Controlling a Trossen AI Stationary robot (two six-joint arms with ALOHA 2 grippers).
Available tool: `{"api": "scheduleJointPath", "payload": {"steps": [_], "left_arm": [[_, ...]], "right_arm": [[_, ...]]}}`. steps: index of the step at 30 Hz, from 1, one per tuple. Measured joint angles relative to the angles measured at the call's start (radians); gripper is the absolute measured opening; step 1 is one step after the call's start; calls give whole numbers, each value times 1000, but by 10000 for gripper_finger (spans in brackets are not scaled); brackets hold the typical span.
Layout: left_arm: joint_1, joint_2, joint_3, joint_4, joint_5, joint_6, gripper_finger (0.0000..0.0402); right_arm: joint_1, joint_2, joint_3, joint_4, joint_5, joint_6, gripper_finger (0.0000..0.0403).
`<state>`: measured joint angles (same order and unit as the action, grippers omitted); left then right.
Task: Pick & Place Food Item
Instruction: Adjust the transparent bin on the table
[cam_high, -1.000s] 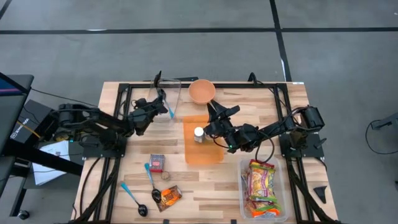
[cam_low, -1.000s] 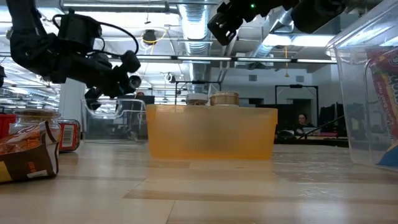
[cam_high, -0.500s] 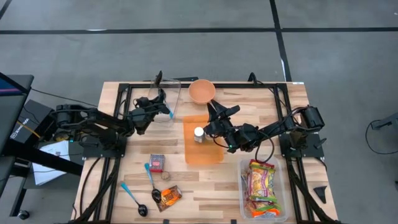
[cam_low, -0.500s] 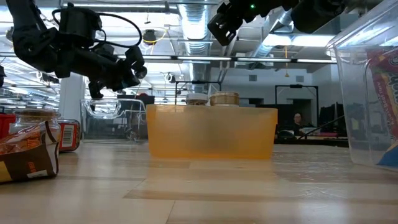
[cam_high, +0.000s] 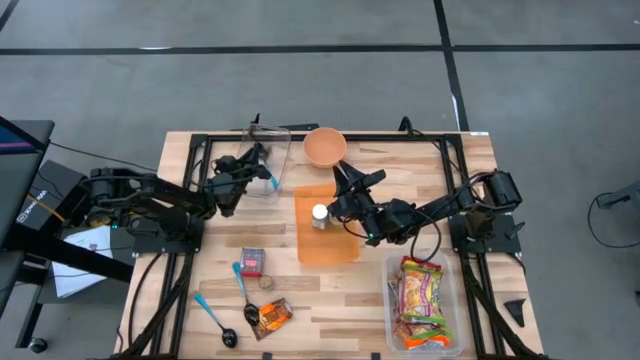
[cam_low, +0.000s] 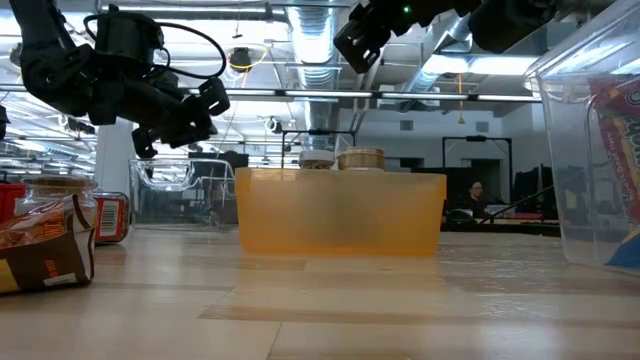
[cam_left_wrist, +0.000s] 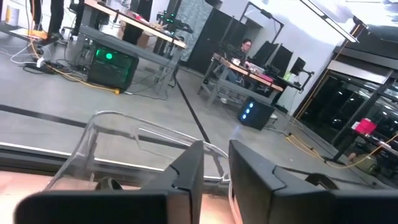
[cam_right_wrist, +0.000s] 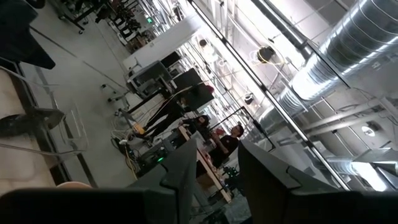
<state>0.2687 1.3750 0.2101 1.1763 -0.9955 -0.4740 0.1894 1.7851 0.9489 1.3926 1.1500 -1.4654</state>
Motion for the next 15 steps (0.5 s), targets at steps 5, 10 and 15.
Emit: {"api": "scheduleJointPath", "payload": {"steps": [5, 10, 15], "left_arm": [[0, 0, 0, 1, 0, 0, 104], [-5, 0, 0, 60, 9, 162, 125], [-28, -41, 0, 88, -30, 459, 122]], "right_arm": [[0, 0, 0, 0, 0, 0, 115], [0, 0, 0, 0, 1, 0, 115], [0, 0, 0, 0, 3, 0, 115]]}}
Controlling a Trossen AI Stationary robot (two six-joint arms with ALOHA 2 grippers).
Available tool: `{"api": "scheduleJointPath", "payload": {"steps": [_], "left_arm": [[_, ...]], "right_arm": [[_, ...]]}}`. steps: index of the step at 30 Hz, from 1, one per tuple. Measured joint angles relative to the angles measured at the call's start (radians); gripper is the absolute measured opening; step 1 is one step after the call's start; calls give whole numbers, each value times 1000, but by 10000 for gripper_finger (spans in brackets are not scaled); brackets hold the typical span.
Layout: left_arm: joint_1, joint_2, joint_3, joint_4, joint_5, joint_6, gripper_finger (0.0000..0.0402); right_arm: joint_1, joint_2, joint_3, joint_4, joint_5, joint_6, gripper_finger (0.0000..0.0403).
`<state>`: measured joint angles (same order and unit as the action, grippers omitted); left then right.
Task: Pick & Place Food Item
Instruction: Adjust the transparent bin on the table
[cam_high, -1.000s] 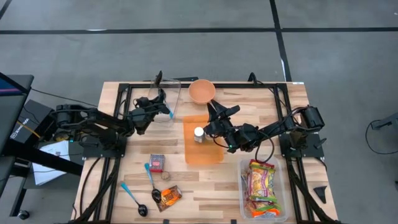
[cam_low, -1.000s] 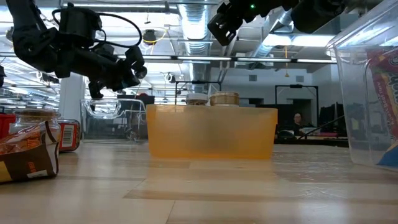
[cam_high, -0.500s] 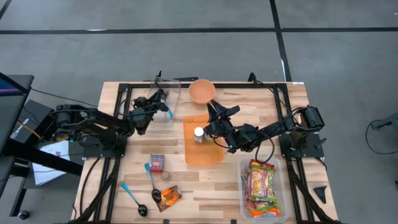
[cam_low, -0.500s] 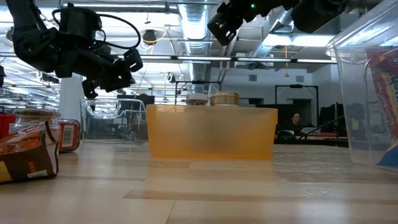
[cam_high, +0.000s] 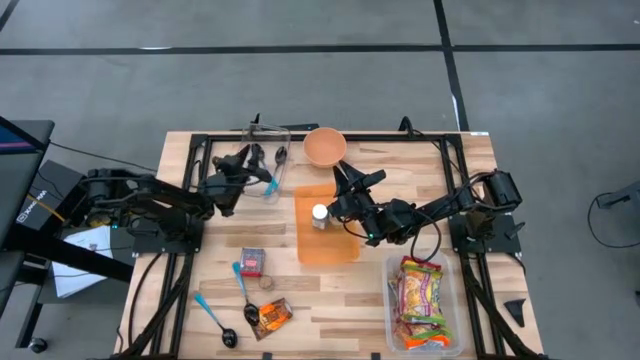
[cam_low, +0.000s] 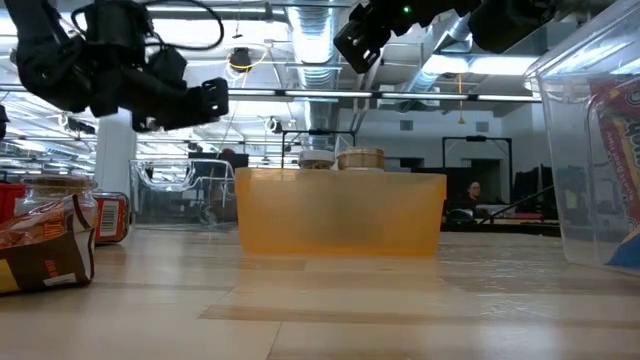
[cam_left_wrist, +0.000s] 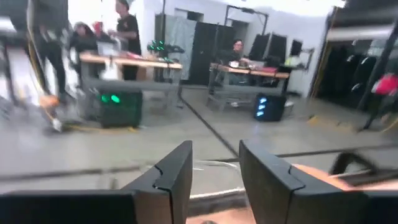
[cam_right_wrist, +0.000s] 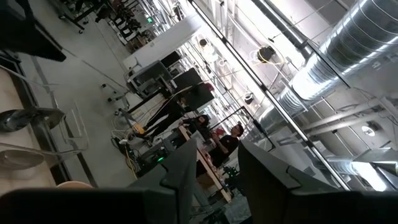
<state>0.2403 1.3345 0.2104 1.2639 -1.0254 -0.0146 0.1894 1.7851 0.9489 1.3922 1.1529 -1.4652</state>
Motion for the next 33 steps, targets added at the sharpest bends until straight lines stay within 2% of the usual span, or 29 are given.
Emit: {"api": "scheduleJointPath", "payload": {"steps": [4, 8, 9, 12, 15, 23, 24, 26, 30, 31, 33], "left_arm": [[-61, -106, 0, -44, -238, 279, 89], [-165, -255, 13, -44, -498, 638, 28], [-191, -293, 19, -45, -536, 707, 15], [-281, -407, 19, -88, -548, 736, 6], [-327, -452, 20, -120, -546, 736, 1], [-316, -448, 20, -111, -540, 710, 0], [-321, -450, 24, -101, -514, 709, 0], [-333, -454, 56, -77, -375, 704, 0], [-346, -478, 185, -100, 83, 633, 1], [-346, -478, 237, -155, 166, 612, 0], [-346, -478, 369, -378, 246, 578, 1]], "right_arm": [[0, 0, 0, -1, 1, 0, 115], [0, 0, 0, -1, 2, 0, 115], [0, 0, 0, -1, 2, 0, 115], [0, 0, 0, -1, 2, 0, 115], [1, 0, 0, -1, 4, 0, 115], [14, 0, 0, -1, 2, 0, 115], [13, 0, 0, 0, 0, 0, 115], [11, 0, 0, 0, 0, 0, 115], [-3, 0, 0, 0, -1, 0, 115], [-3, 0, 0, 0, -1, 0, 115], [-4, 0, 0, 0, -2, 0, 115]]}}
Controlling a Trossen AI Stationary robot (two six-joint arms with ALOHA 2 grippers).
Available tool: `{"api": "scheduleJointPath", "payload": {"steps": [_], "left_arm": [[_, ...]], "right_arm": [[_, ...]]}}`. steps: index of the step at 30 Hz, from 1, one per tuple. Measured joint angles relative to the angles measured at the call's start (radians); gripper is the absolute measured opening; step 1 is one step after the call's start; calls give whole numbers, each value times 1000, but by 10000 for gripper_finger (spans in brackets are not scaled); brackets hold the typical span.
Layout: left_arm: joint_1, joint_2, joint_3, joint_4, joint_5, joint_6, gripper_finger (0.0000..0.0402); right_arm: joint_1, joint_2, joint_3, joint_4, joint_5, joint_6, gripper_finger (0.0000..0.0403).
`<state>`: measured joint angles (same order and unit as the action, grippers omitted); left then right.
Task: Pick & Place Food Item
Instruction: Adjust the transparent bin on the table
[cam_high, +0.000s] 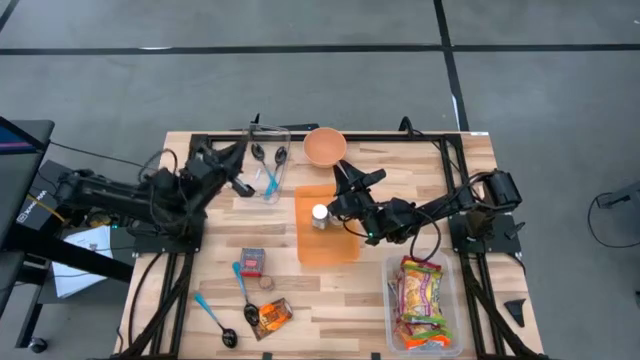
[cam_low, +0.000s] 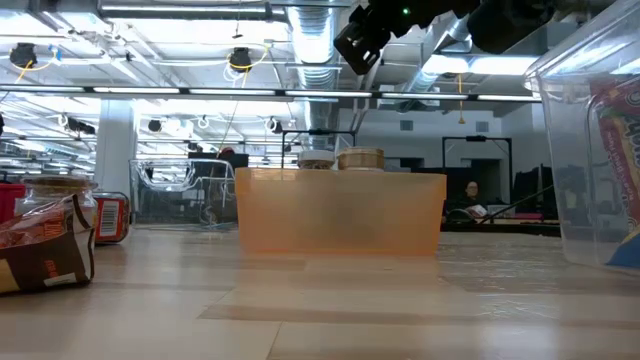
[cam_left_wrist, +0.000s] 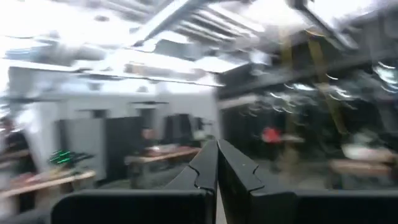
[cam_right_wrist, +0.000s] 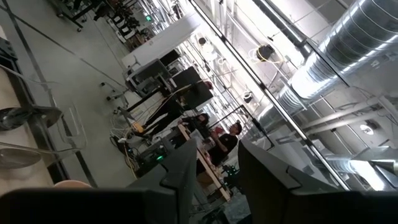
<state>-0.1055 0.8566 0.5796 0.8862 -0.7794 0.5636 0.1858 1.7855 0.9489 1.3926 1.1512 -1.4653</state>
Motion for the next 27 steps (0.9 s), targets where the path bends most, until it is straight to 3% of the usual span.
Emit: {"api": "scheduleJointPath", "payload": {"steps": [2, 6, 9, 12, 17, 27], "left_arm": [[7, 15, 150, -368, 9, -88, 1], [61, 93, 399, -1096, -58, -421, 1], [116, 121, 487, -1449, -128, -667, 0], [192, 127, 479, -1700, -102, -894, 0], [314, 126, 357, -1853, -20, -1098, 0], [589, 129, 134, -1865, 138, -1116, 0]], "right_arm": [[1, 0, 0, 0, -1, 0, 115], [1, 0, 0, 0, -1, 0, 115], [3, 0, 0, 0, -1, 0, 115], [4, 0, 0, 0, -1, 0, 115], [4, 0, 0, 0, -1, 0, 115], [2, 0, 0, 0, -6, 0, 115]]}}
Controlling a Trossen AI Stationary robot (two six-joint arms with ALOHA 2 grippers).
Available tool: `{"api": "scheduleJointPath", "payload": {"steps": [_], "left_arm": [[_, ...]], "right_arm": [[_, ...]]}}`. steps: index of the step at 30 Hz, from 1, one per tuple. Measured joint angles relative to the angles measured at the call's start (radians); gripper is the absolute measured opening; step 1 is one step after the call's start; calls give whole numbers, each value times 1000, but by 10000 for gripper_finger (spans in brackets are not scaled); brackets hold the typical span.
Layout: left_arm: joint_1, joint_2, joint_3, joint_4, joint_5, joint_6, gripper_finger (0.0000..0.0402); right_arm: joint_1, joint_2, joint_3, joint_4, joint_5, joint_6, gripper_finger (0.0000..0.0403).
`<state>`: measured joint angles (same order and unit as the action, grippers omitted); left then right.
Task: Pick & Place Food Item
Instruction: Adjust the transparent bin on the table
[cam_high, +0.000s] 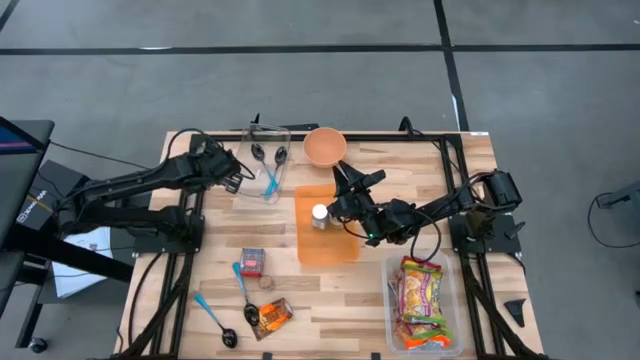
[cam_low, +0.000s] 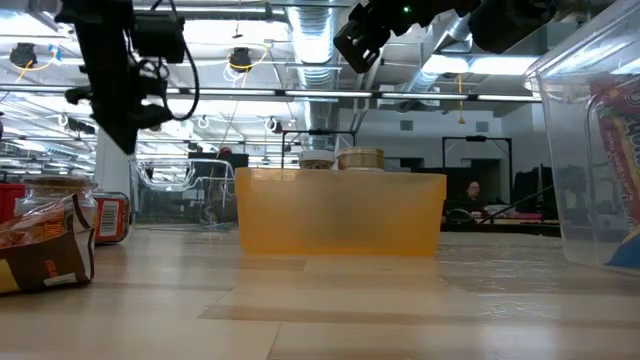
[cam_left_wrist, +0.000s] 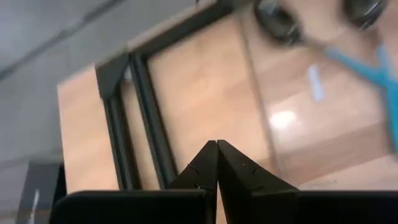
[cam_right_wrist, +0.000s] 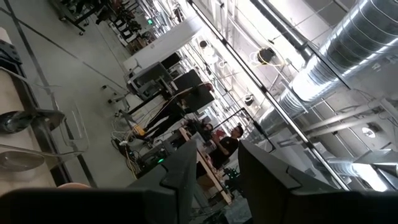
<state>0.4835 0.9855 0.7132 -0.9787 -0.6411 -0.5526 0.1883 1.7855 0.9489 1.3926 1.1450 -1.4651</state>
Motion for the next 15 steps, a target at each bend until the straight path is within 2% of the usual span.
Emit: {"api": "scheduleJointPath", "payload": {"steps": [5, 15], "left_arm": [[35, 37, -3, 55, 95, 58, 0], [32, 186, -3, 76, 142, 66, 0]], "right_arm": [[0, 0, 0, 0, -1, 0, 115], [0, 0, 0, 0, -2, 0, 115]]}}
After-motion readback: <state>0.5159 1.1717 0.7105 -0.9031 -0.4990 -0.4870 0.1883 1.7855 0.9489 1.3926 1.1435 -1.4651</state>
